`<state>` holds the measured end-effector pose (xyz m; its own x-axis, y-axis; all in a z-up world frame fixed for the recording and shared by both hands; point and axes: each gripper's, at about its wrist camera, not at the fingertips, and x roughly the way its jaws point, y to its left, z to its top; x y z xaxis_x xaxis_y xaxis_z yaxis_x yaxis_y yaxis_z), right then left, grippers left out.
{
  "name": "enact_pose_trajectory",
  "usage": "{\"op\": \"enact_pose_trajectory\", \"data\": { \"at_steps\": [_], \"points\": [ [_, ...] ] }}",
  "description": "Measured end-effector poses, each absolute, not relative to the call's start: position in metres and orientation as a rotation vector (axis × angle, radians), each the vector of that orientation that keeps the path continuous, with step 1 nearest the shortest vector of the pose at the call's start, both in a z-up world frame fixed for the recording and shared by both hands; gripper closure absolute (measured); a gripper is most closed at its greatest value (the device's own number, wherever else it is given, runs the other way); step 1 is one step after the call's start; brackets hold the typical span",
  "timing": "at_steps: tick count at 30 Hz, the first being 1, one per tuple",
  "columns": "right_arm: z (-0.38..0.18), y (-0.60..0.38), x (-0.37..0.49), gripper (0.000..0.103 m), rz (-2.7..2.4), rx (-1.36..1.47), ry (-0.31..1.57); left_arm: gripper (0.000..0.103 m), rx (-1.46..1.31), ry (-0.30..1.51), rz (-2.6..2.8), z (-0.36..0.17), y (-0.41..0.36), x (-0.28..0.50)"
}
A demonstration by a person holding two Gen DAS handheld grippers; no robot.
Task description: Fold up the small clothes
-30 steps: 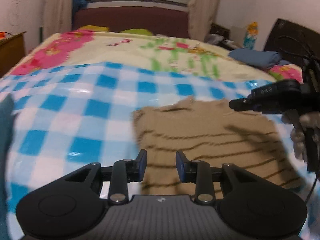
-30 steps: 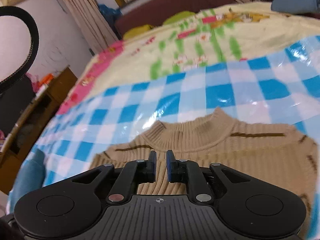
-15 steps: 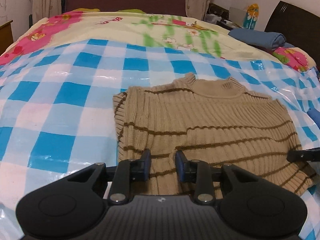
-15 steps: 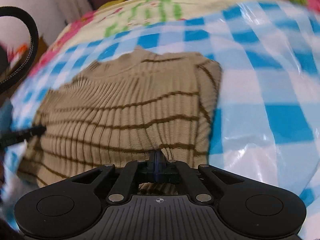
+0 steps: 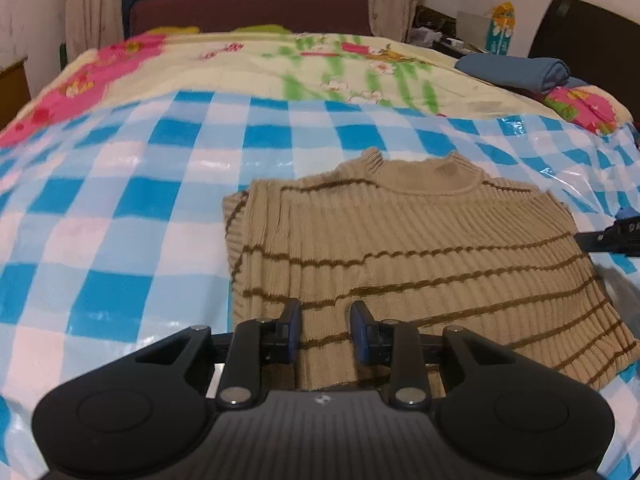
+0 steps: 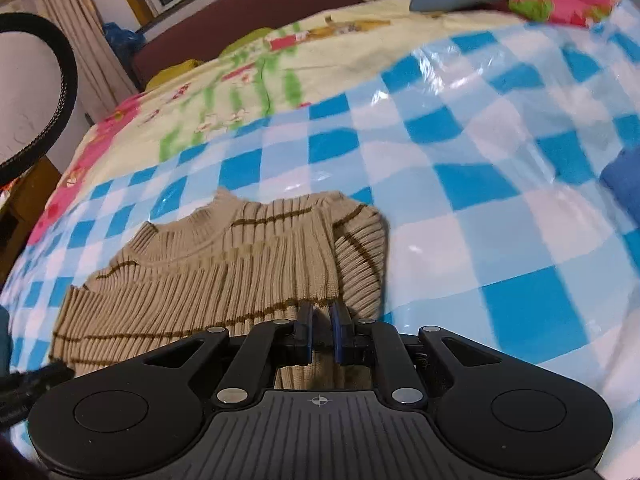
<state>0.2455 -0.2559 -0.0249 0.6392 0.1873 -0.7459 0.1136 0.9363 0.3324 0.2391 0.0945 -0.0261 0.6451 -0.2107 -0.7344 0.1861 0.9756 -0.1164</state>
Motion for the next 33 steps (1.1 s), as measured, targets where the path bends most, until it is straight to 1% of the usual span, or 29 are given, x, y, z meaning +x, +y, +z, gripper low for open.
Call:
{"op": "enact_pose_trajectory", "data": {
  "at_steps": [2,3,5,14,21,23,26,27,31,33],
  "points": [
    [-0.029,-0.254,0.249,0.092,0.041,0.348,0.887,0.067,-0.057,0.845,-0.228,-0.028,0.098,0.240],
    [-0.029,-0.257,0.251,0.095,0.038,0.350,0.890,0.067,-0.055,0.845,-0.232,-0.028,0.098,0.240],
    [-0.026,-0.265,0.248,0.099,0.043,0.375,0.891,0.067,-0.041,0.844,-0.236,-0.028,0.096,0.240],
    [-0.013,-0.279,0.247,0.099,0.041,0.389,0.860,0.067,-0.028,0.847,-0.234,-0.029,0.093,0.241],
    [-0.031,-0.287,0.259,0.101,-0.063,0.263,0.893,0.067,0.040,0.838,-0.241,-0.034,0.088,0.240],
    [-0.036,-0.295,0.262,0.101,-0.089,0.284,0.904,0.067,0.030,0.838,-0.241,-0.037,0.089,0.241],
    [-0.036,-0.288,0.261,0.099,-0.048,0.260,0.927,0.067,-0.005,0.843,-0.228,-0.036,0.092,0.242],
    [-0.033,-0.281,0.258,0.097,-0.031,0.234,0.931,0.067,-0.005,0.842,-0.225,-0.036,0.091,0.242],
    [-0.012,-0.271,0.237,0.092,-0.013,0.179,0.863,0.067,-0.009,0.836,-0.224,-0.030,0.091,0.238],
    [0.004,-0.272,0.221,0.091,0.015,0.191,0.835,0.067,-0.025,0.823,-0.223,-0.023,0.094,0.233]
  ]
}}
